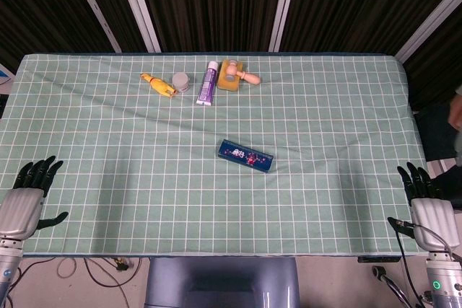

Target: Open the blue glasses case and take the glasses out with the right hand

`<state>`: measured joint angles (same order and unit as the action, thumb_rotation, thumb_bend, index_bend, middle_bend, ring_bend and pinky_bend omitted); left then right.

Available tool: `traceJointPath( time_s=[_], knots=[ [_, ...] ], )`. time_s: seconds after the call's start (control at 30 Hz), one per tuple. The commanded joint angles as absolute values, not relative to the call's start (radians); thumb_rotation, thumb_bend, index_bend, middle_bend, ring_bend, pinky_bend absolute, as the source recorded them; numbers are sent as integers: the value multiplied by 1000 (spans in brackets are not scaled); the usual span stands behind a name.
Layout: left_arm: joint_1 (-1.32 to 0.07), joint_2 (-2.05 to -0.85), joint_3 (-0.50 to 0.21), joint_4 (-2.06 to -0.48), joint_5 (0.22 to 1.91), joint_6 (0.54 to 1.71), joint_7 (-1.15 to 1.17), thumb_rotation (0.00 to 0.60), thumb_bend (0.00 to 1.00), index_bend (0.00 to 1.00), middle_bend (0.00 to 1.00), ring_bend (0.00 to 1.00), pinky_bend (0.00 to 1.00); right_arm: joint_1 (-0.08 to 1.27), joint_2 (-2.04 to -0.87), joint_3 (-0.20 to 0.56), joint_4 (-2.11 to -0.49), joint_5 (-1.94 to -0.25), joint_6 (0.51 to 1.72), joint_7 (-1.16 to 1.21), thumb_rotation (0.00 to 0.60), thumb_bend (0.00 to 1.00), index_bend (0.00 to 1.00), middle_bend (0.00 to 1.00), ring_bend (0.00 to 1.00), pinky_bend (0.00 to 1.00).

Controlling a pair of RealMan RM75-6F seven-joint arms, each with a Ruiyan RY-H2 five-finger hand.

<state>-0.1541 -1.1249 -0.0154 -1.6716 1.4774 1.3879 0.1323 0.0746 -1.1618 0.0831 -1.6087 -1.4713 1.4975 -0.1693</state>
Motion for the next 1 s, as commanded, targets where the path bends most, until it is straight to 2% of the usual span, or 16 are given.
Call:
traceJointPath(
  time_s=[0.03, 0.67, 0.83, 1.0],
  knots=[
    [-154, -1125, -16, -1672, 1477, 1388, 132, 600, 0, 0, 0, 0, 0, 75, -1162, 83, -1609, -1472, 1498, -170, 600, 5, 0, 0, 0, 240],
    [-157, -1127, -17, -1662, 1476, 1383, 120, 600, 0, 0, 0, 0, 0, 80, -1165, 81, -1644, -1473, 1490, -194, 600, 24, 0, 0, 0, 239],
    [-158, -1128, -20, -1656, 1475, 1384, 120, 600, 0, 0, 0, 0, 0, 99, -1168, 89, -1693, -1455, 1458, -224, 600, 28, 0, 0, 0, 239],
    [-158, -1131, -22, -1656, 1476, 1389, 126, 600, 0, 0, 0, 0, 0, 165, -1196, 124, -1745, -1408, 1375, -298, 600, 33, 0, 0, 0, 239]
  ],
)
